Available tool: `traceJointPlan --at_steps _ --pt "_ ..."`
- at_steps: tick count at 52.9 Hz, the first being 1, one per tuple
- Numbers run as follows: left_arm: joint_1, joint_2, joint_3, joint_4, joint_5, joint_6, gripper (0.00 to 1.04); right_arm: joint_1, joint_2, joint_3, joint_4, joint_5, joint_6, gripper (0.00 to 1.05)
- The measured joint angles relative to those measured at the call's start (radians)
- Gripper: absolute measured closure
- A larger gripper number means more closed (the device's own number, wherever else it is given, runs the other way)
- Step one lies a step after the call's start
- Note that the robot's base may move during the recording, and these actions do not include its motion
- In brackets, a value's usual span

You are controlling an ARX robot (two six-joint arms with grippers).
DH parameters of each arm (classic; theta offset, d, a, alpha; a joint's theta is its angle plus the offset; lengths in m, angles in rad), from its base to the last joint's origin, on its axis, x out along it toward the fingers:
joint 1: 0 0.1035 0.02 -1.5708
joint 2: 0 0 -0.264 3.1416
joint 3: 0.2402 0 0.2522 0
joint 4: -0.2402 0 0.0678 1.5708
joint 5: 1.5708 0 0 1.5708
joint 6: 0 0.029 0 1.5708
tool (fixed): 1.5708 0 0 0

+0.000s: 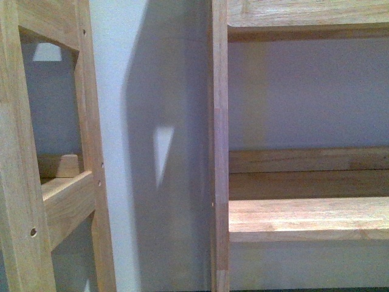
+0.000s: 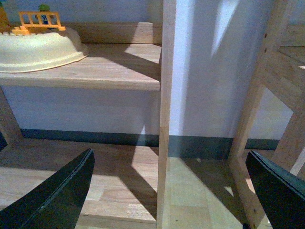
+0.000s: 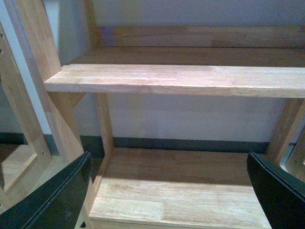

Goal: Put away toys

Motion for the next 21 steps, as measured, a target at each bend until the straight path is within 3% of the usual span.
traceJointPlan --at_steps 21 --pt "0.000 0.000 0.000 0.000 0.000 0.000 0.06 0.000 0.000 0.000 0.000 0.000 0.000 0.06"
